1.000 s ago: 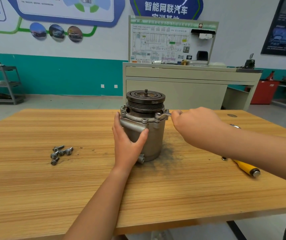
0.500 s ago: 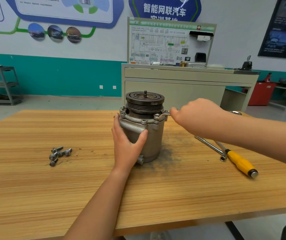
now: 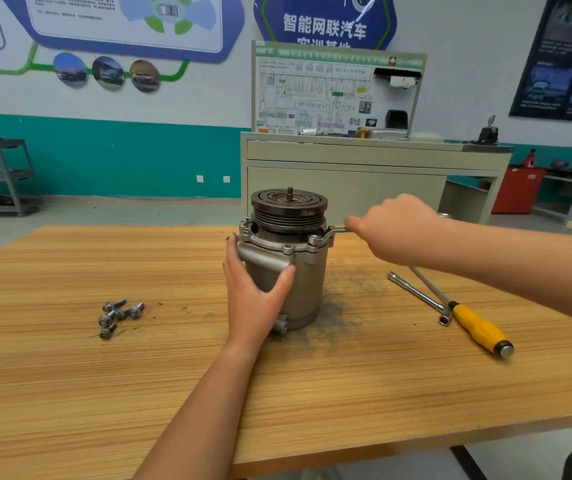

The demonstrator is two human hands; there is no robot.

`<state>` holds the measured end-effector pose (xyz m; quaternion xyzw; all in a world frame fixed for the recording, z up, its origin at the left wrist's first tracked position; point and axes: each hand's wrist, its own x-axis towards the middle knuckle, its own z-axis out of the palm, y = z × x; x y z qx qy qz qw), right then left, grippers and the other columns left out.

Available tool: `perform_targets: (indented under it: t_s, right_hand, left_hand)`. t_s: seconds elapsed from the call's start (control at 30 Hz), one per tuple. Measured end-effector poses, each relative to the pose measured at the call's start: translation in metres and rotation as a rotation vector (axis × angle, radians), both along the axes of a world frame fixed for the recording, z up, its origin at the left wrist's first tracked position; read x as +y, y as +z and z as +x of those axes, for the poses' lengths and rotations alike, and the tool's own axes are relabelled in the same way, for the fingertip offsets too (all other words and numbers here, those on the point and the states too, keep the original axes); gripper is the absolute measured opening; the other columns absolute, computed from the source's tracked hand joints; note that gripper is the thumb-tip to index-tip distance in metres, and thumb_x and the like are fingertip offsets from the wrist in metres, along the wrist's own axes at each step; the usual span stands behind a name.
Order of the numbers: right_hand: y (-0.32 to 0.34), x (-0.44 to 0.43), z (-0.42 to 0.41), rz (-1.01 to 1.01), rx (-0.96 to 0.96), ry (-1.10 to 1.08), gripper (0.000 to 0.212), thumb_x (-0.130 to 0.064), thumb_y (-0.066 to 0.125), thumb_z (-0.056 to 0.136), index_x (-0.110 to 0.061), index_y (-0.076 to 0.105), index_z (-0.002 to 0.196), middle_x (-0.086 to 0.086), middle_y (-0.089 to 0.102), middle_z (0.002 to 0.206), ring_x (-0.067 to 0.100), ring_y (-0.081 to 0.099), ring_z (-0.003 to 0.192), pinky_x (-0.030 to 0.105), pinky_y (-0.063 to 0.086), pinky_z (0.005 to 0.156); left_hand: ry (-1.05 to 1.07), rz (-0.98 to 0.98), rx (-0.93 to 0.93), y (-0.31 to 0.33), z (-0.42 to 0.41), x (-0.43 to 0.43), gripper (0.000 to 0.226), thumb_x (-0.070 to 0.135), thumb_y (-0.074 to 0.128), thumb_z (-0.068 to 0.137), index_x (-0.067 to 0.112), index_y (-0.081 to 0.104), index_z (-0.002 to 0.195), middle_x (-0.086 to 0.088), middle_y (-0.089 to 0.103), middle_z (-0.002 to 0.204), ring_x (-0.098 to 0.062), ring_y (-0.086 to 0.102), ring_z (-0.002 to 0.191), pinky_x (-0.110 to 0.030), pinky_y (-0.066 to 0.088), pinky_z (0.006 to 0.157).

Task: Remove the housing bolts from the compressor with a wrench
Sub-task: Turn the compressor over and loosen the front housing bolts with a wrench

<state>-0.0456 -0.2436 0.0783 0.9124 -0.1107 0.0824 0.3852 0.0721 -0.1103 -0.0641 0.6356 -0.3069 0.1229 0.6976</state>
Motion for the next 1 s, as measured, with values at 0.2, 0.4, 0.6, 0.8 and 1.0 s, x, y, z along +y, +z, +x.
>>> perform_targets:
  t_s: [0.2, 0.4, 0.6, 0.8, 1.0]
  right_hand:
    - [-0.036, -0.007, 0.034, 0.194, -0.265, 0.049, 0.029, 0.004, 0.043, 0.086, -0.008, 0.044, 0.113, 0.010, 0.060, 0.106, 0.028, 0.056, 0.100, 0.037, 0.039, 0.087]
    - [-0.042, -0.017, 0.033, 0.540, -0.568, 0.145, 0.026, -0.007, 0.037, 0.096, -0.008, 0.049, 0.119, 0.011, 0.064, 0.098, 0.030, 0.058, 0.087, 0.034, 0.040, 0.068]
    - [-0.049, 0.009, -0.014, 0.779, -0.562, 0.169, 0.021, -0.017, 0.037, 0.098, -0.012, 0.047, 0.115, 0.003, 0.054, 0.069, 0.026, 0.053, 0.061, 0.035, 0.041, 0.052]
    - [-0.043, 0.036, -0.030, 0.440, -0.277, -0.048, 0.037, 0.004, 0.038, 0.087, -0.011, 0.037, 0.120, -0.004, 0.036, 0.064, 0.024, 0.042, 0.064, 0.026, 0.016, 0.043]
    - [-0.023, 0.060, -0.020, 0.254, -0.096, -0.043, 0.050, 0.005, 0.037, 0.089, 0.008, 0.023, 0.137, 0.014, 0.058, 0.112, 0.032, 0.060, 0.099, 0.032, 0.034, 0.060]
  left_hand:
    - [0.020, 0.000, -0.015, -0.002, 0.001, 0.000, 0.096, 0.055, 0.066, 0.067, 0.048, 0.000, 0.137, 0.034, 0.011, 0.135, 0.015, 0.009, 0.129, -0.007, 0.014, 0.100]
    - [0.029, 0.000, -0.032, -0.003, 0.002, 0.000, 0.095, 0.049, 0.068, 0.069, 0.045, 0.002, 0.137, 0.047, 0.005, 0.125, 0.033, 0.005, 0.118, -0.001, 0.013, 0.096]
    - [0.030, 0.003, -0.025, 0.001, 0.001, 0.000, 0.093, 0.047, 0.067, 0.070, 0.042, 0.005, 0.138, 0.031, 0.014, 0.136, 0.031, 0.008, 0.120, 0.006, 0.013, 0.094]
    - [0.080, 0.016, -0.049, -0.001, 0.002, 0.000, 0.096, 0.044, 0.069, 0.073, 0.028, 0.010, 0.147, 0.009, 0.018, 0.144, 0.013, 0.015, 0.126, 0.009, 0.013, 0.092]
    - [0.098, 0.025, -0.078, -0.001, 0.002, -0.001, 0.092, 0.031, 0.073, 0.079, 0.027, 0.010, 0.146, 0.002, 0.018, 0.148, 0.010, 0.016, 0.127, 0.005, 0.014, 0.096]
